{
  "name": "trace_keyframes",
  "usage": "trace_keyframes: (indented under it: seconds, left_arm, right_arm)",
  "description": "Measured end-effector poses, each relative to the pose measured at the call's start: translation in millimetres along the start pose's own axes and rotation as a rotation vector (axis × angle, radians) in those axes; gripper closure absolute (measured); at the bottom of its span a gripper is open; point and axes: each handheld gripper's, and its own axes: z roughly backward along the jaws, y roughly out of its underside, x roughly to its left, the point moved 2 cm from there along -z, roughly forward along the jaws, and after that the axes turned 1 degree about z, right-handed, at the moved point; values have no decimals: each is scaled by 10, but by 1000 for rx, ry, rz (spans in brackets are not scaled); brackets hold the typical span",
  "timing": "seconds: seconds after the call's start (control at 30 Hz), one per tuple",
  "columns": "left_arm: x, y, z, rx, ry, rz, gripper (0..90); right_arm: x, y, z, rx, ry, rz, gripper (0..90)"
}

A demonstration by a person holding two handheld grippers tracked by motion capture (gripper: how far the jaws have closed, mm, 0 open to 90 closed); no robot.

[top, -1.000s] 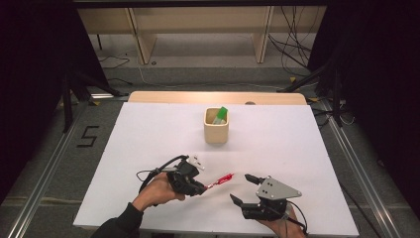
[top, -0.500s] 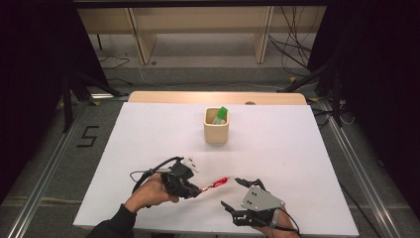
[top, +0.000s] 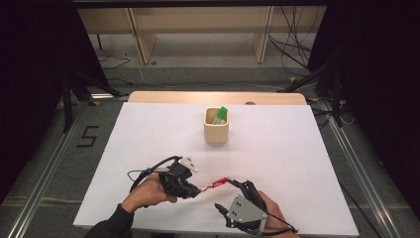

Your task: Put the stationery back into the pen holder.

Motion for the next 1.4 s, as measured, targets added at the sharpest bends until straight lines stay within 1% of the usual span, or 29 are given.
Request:
trace_keyframes:
  seconds: [0.03,0.17,0.23,0.37,0.4,0.47,0.5,0.53,0.6,0.63,0.67,0.7,0.73,0.77,0.87,0.9,0.93,0.97,1.0,1.07,1.2,1.27,1.37,1.4]
  left_arm:
    - [-5,-2,0,-2,0,-1,799]
    - [-20,-9,11,6,3,-12,799]
    - [-28,-11,14,7,3,-17,799]
    - [-42,-14,19,13,6,-24,799]
    - [-45,-15,21,14,7,-26,799]
    - [-49,-17,21,13,7,-27,799]
    - [-47,-18,22,13,8,-26,799]
    - [-46,-18,22,13,9,-26,799]
    - [-46,-17,24,16,9,-27,799]
    - [-50,-17,25,14,10,-28,799]
    - [-55,-18,26,13,11,-28,799]
    - [-58,-21,28,13,10,-29,799]
    - [-60,-23,30,11,10,-28,799]
    - [-63,-25,32,13,12,-30,799]
    - [-69,-25,33,14,14,-30,799]
    - [-70,-27,32,16,13,-29,799]
    - [-71,-28,29,17,13,-29,799]
    - [-73,-28,29,20,15,-30,799]
    - [-75,-29,27,19,16,-31,799]
    - [-81,-31,21,17,17,-28,799]
    - [-95,-36,16,21,23,-27,799]
    - [-100,-38,14,23,25,-30,799]
    - [-109,-43,8,22,24,-30,799]
    - [-108,-45,7,22,25,-32,799]
  right_arm:
    - [14,-8,-13,6,6,23,275]
    - [97,-36,-83,30,31,140,295]
    - [137,-41,-123,43,41,188,302]
    - [208,-38,-191,64,88,290,336]
    - [221,-34,-205,72,94,322,344]
    - [238,-31,-240,83,121,377,360]
    - [263,-17,-272,100,143,430,379]
    - [263,-17,-272,100,143,430,379]
    - [284,-5,-301,123,170,460,397]
    - [292,6,-329,124,175,503,419]
    - [292,6,-329,124,175,503,419]
    - [307,15,-345,134,192,529,438]
    - [307,15,-345,134,192,529,438]
    - [307,16,-351,135,187,540,449]
    - [314,21,-362,138,196,542,482]
    - [309,19,-366,140,203,557,496]
    - [314,23,-371,144,212,560,511]
    - [309,25,-377,145,217,580,525]
    - [318,32,-384,146,217,575,540]
    - [335,42,-403,152,217,620,575]
    - [356,48,-424,156,224,629,598]
    - [354,49,-434,165,227,648,617]
    - [357,50,-444,162,239,653,653]
    - [357,47,-446,158,240,661,664]
